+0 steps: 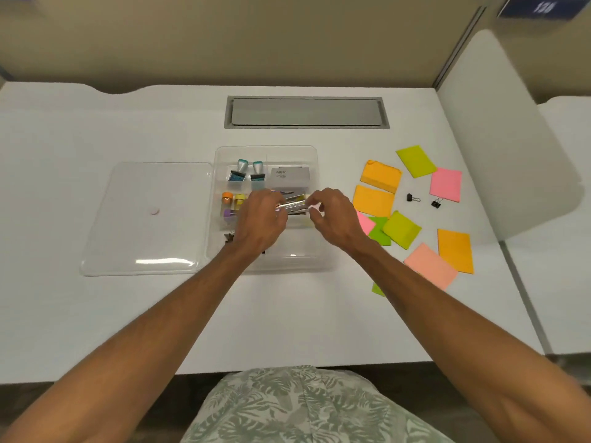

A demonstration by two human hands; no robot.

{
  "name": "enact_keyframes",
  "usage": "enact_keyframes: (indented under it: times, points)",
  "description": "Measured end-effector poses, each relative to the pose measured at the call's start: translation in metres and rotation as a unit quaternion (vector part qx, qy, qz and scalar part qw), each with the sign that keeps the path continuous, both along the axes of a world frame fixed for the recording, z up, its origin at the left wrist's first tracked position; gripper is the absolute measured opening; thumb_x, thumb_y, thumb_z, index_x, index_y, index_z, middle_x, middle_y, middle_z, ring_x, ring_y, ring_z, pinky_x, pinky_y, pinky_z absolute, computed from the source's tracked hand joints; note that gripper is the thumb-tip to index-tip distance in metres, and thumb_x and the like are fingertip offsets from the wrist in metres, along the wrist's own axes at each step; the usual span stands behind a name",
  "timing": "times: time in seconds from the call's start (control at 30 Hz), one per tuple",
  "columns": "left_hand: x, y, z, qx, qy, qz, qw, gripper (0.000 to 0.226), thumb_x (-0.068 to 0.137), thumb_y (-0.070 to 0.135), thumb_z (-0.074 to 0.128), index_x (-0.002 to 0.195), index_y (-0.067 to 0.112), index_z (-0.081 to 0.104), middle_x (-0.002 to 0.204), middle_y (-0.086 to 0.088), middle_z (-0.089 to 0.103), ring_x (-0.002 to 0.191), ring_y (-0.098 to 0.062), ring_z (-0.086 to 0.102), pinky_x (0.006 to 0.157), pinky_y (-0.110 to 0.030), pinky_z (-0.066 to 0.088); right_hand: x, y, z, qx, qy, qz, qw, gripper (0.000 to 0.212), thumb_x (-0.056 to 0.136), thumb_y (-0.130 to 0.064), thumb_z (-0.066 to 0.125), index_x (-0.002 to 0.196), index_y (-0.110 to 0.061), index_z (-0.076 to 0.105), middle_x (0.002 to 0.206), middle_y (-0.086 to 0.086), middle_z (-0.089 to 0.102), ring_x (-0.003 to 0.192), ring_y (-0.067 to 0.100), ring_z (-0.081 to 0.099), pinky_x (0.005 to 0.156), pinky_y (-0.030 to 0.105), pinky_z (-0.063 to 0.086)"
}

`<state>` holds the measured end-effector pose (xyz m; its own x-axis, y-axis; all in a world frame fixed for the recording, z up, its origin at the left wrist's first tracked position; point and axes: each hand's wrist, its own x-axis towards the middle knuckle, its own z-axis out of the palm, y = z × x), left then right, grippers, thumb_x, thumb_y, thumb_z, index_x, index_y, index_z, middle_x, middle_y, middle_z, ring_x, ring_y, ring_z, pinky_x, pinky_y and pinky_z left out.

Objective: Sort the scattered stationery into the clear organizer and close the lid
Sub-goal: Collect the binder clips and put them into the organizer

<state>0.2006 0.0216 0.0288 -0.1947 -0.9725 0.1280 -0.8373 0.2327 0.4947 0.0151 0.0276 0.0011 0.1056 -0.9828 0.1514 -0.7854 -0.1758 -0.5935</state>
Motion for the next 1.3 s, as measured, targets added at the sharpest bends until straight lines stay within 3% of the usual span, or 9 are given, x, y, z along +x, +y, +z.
enact_keyframes:
  times: [0.2, 0.37, 0.73, 0.83, 1.13, 1.3]
  points:
    - [-0.068, -0.007, 0.004, 0.029, 0.006, -0.032, 0.999, 0.022, 0.089, 0.020, 0.059, 0.107, 0.013, 0.069, 0.105, -0.008, 0.066, 0.103, -0.027, 0.057, 0.085, -0.037, 0.043, -0.080, 0.012, 0.003, 0.015, 0.009, -0.037, 0.999, 0.020, 0.087, -0.012, 0.062, 0.106, -0.013, 0.068, 0.102, 0.005, 0.067, 0.090, 0.024, 0.059, 0.079, 0.027, 0.037]
    - [-0.125, -0.010, 0.007, 0.040, 0.023, -0.080, 0.996, 0.024, 0.090, 0.019, 0.059, 0.112, 0.011, 0.066, 0.109, -0.009, 0.065, 0.103, -0.028, 0.057, 0.090, -0.040, 0.043, -0.150, 0.015, 0.006, 0.035, 0.019, -0.076, 0.996, 0.020, 0.088, -0.011, 0.062, 0.106, -0.012, 0.069, 0.104, 0.008, 0.068, 0.093, 0.028, 0.060, 0.079, 0.036, 0.045]
    - [-0.227, -0.038, -0.005, 0.073, -0.029, -0.144, 0.987, 0.033, 0.089, 0.024, 0.062, 0.121, 0.014, 0.062, 0.116, -0.009, 0.062, 0.105, -0.029, 0.057, 0.091, -0.043, 0.041, -0.272, 0.007, 0.002, 0.110, 0.065, -0.164, 0.978, 0.026, 0.088, -0.013, 0.061, 0.114, -0.011, 0.065, 0.116, 0.013, 0.060, 0.098, 0.030, 0.062, 0.082, 0.039, 0.050]
    - [-0.250, -0.046, -0.010, 0.080, -0.042, -0.160, 0.983, 0.037, 0.088, 0.023, 0.063, 0.123, 0.014, 0.060, 0.120, -0.009, 0.060, 0.109, -0.030, 0.055, 0.092, -0.042, 0.040, -0.292, 0.002, -0.005, 0.128, 0.076, -0.173, 0.974, 0.030, 0.088, -0.012, 0.062, 0.118, -0.010, 0.062, 0.117, 0.015, 0.057, 0.098, 0.032, 0.060, 0.079, 0.036, 0.045]
    - [-0.298, -0.064, -0.034, 0.110, -0.107, -0.200, 0.968, 0.047, 0.086, 0.023, 0.065, 0.131, 0.016, 0.052, 0.130, -0.008, 0.053, 0.122, -0.028, 0.048, 0.099, -0.041, 0.033, -0.314, -0.015, -0.021, 0.158, 0.102, -0.131, 0.973, 0.035, 0.090, -0.017, 0.063, 0.125, -0.013, 0.058, 0.116, 0.011, 0.061, 0.104, 0.030, 0.059, 0.084, 0.041, 0.051]
    - [-0.317, -0.069, -0.046, 0.107, -0.147, -0.204, 0.962, 0.044, 0.088, 0.024, 0.064, 0.129, 0.013, 0.052, 0.127, -0.010, 0.053, 0.119, -0.030, 0.049, 0.097, -0.042, 0.035, -0.317, -0.022, -0.029, 0.156, 0.114, -0.117, 0.974, 0.023, 0.088, -0.013, 0.065, 0.111, -0.009, 0.063, 0.107, 0.011, 0.063, 0.098, 0.030, 0.059, 0.079, 0.041, 0.051]
